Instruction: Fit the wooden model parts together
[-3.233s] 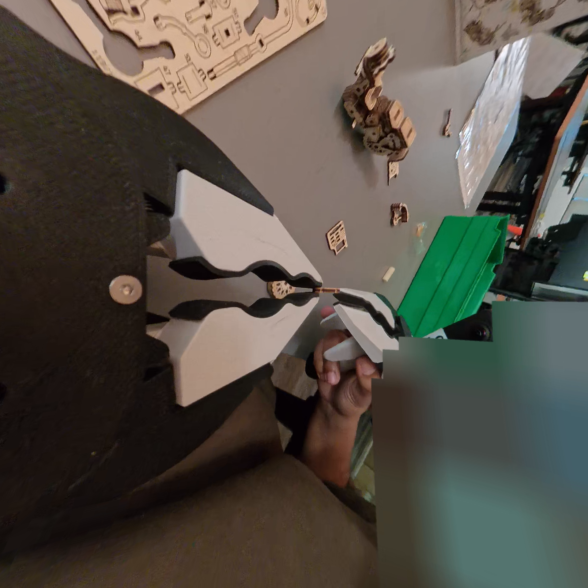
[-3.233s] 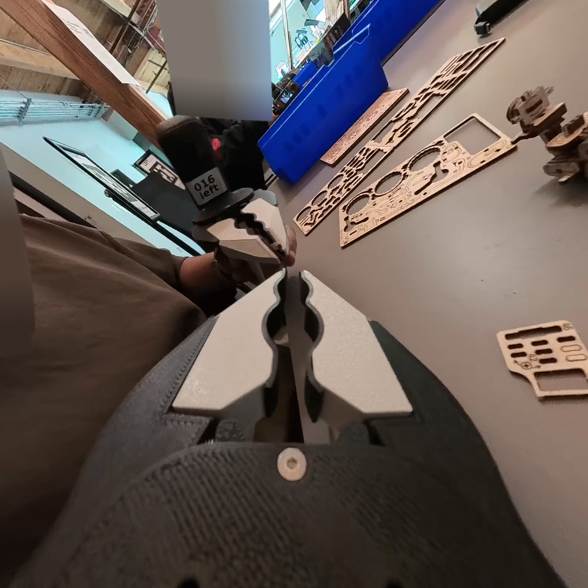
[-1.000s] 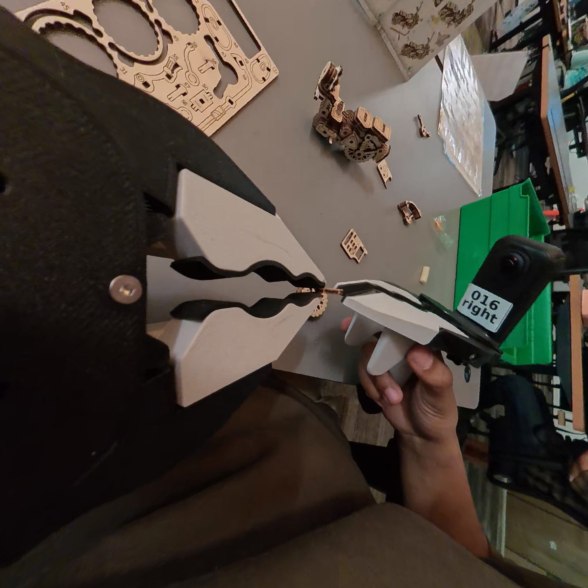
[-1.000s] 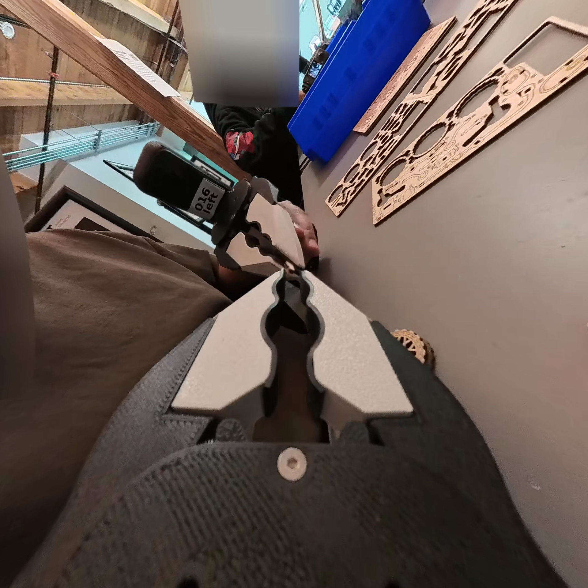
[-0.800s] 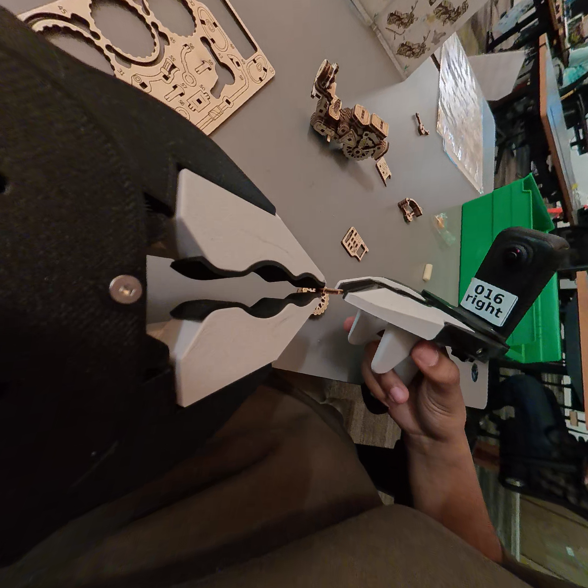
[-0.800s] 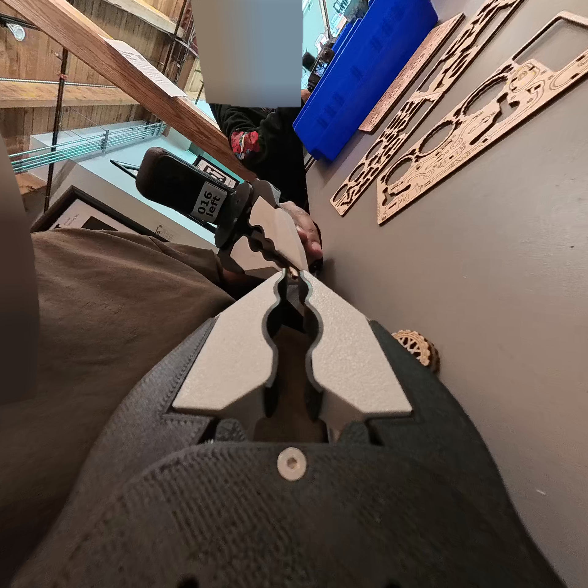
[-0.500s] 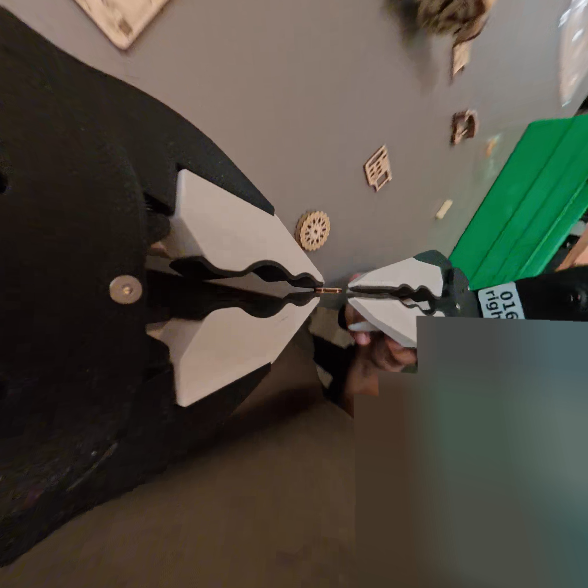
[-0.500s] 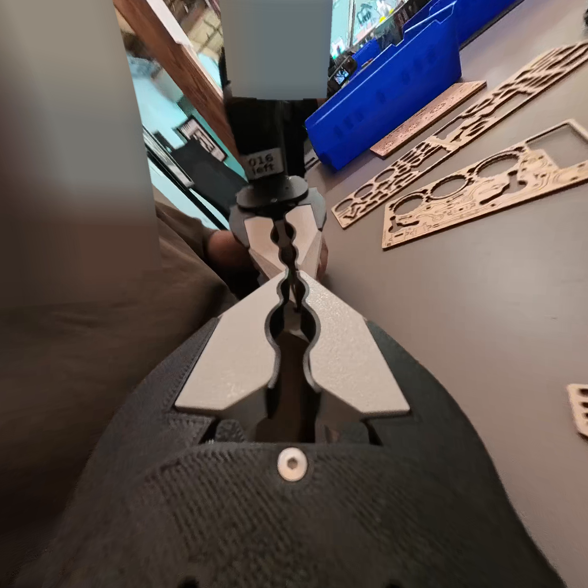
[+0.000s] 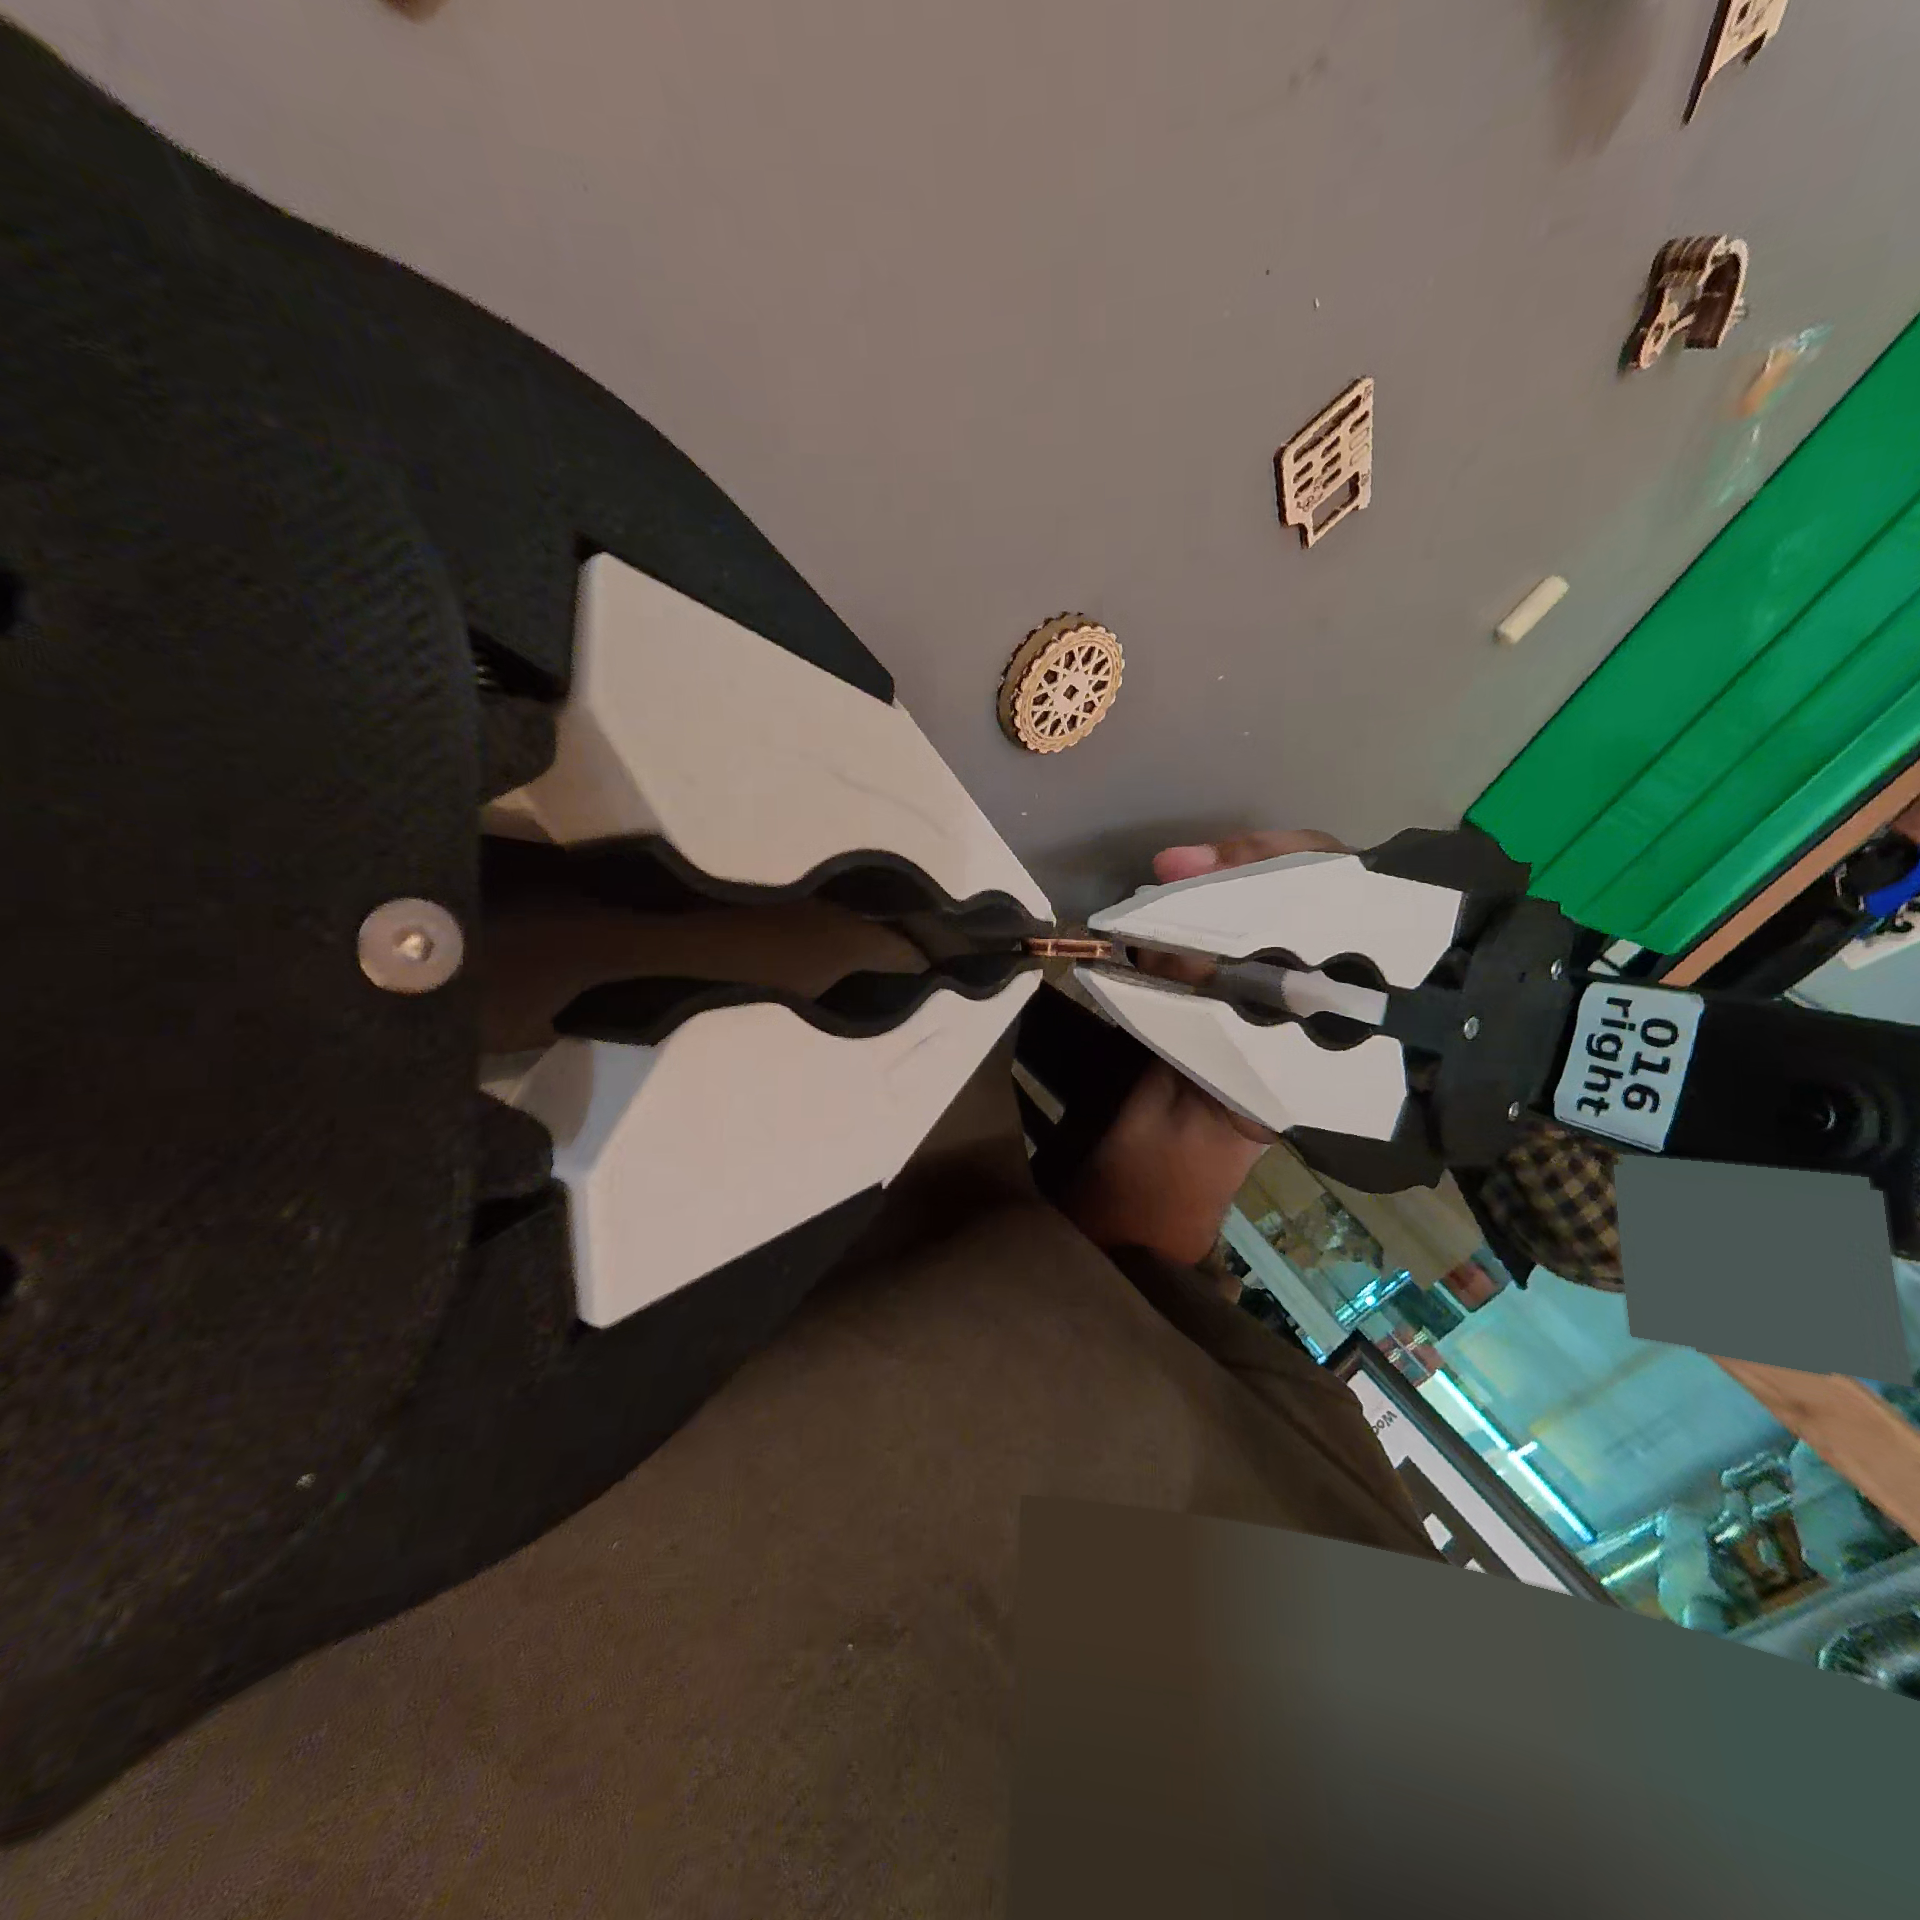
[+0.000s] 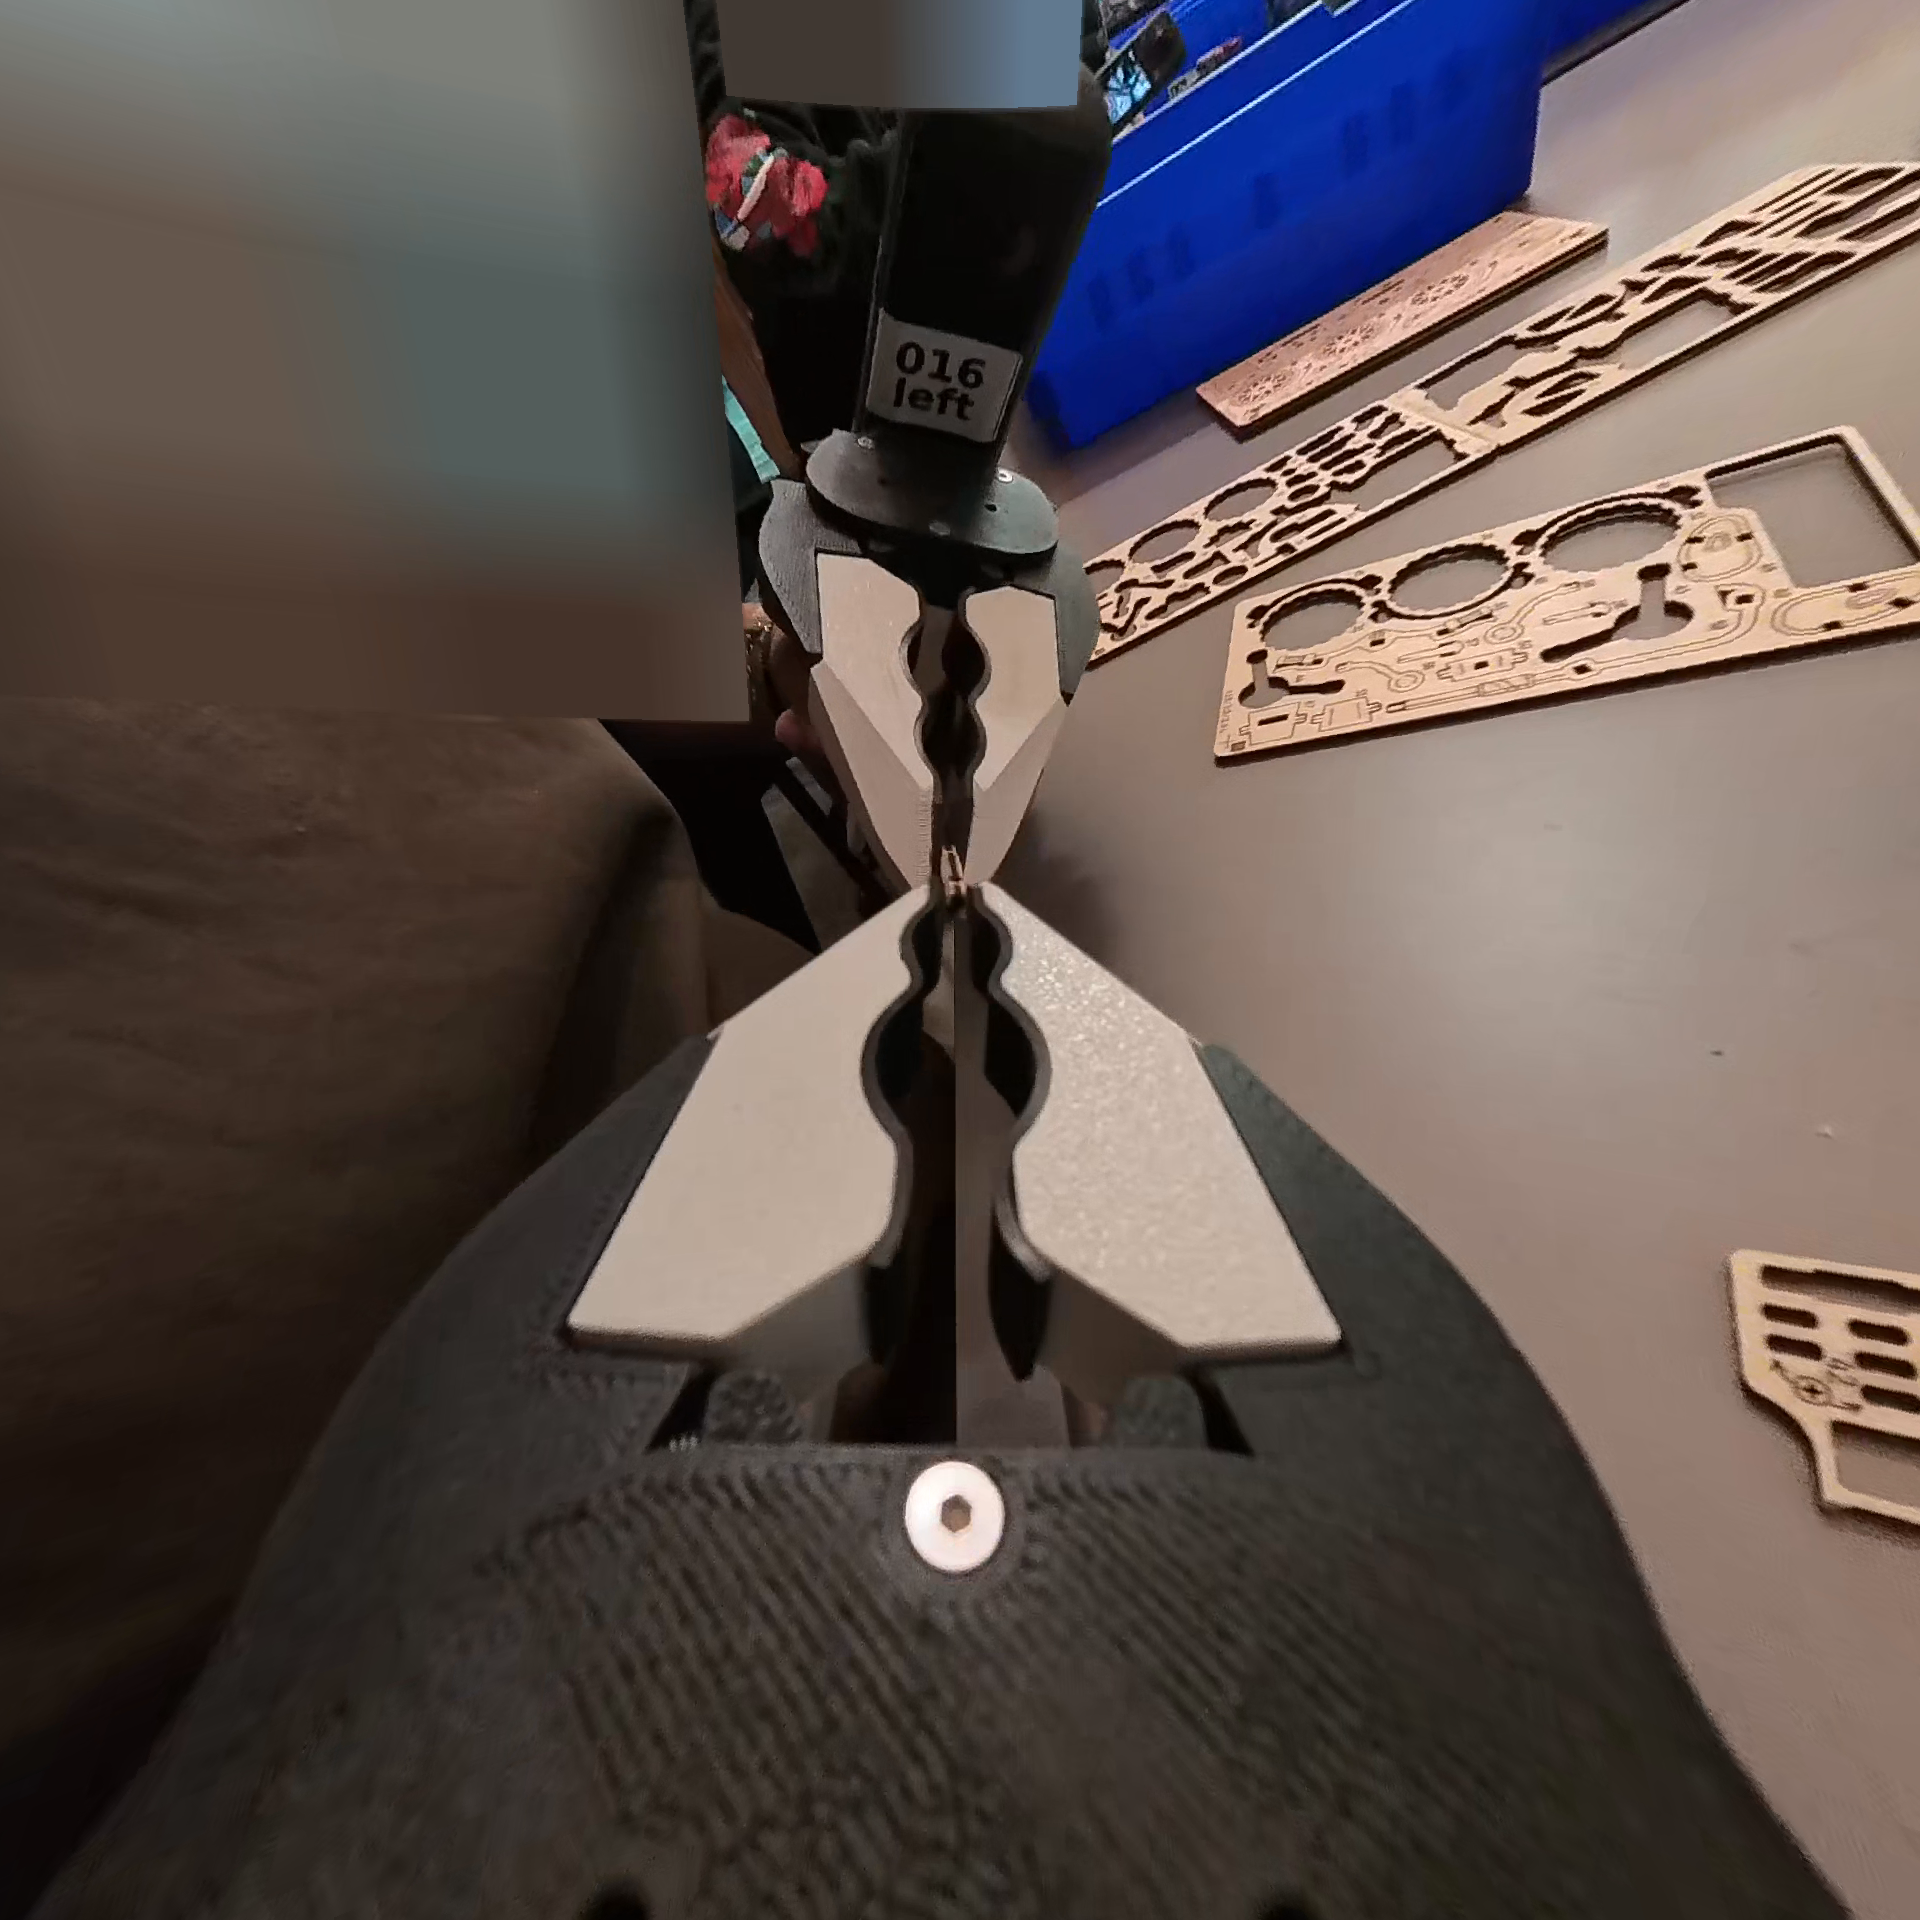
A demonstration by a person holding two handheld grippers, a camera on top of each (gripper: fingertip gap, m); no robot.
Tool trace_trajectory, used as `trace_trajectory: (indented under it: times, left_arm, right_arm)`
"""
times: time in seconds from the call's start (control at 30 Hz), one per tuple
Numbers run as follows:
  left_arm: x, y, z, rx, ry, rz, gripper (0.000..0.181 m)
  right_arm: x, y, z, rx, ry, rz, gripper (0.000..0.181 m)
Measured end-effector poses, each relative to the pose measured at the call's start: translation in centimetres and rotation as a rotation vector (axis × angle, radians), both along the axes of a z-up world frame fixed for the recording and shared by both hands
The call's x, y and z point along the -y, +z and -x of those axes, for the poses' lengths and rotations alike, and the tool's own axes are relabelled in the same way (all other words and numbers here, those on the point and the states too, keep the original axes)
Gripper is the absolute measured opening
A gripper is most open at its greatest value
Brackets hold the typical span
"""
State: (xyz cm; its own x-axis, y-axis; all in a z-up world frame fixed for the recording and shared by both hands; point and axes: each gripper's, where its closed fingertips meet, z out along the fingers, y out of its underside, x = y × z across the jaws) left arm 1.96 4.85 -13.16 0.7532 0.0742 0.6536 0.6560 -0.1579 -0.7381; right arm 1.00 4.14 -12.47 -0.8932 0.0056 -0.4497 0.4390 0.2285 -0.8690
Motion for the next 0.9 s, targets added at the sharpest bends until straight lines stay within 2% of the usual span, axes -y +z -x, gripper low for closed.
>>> trace_trajectory:
  times: [0.33, 0.37, 0.4, 0.5, 0.57, 0.63, 0.73, 0.9]
  left_arm:
    - [-0.1, 0.2, -0.2, -0.004, -0.011, -0.015, 0.001]
    - [-0.1, 0.0, -0.1, -0.004, -0.001, -0.005, 0.006]
    - [-0.1, -0.2, 0.0, -0.01, 0.005, 0.006, 0.014]
    - [0.0, -0.4, -0.3, -0.032, -0.006, 0.021, 0.013]
    - [-0.1, -0.4, -0.4, -0.038, -0.013, 0.024, 0.011]
    - [-0.1, -0.6, -0.4, -0.035, -0.015, 0.029, 0.011]
    - [-0.1, -0.6, -0.1, -0.029, -0.01, 0.029, 0.011]
    - [0.1, -0.9, 0.5, -0.037, 0.012, 0.044, 0.011]
  right_arm:
    - [-0.1, 0.5, -0.3, 0.014, 0.018, 0.018, 0.001]
    - [-0.4, 0.5, 0.0, -0.001, 0.011, 0.009, 0.001]
    - [-1.0, 0.5, 0.7, -0.041, -0.02, -0.018, 0.001]
    - [-4.9, 1.2, 5.3, -0.223, -0.248, -0.115, 0.001]
    - [-7.3, 2.5, 7.3, -0.255, -0.357, -0.096, 0.001]
    - [-8.7, 3.0, 8.1, -0.244, -0.408, -0.076, 0.001]
    - [-9.2, 1.9, 8.5, -0.231, -0.424, -0.112, 0.001]
    - [-7.7, -0.9, 8.0, -0.16, -0.364, -0.17, 0.001]
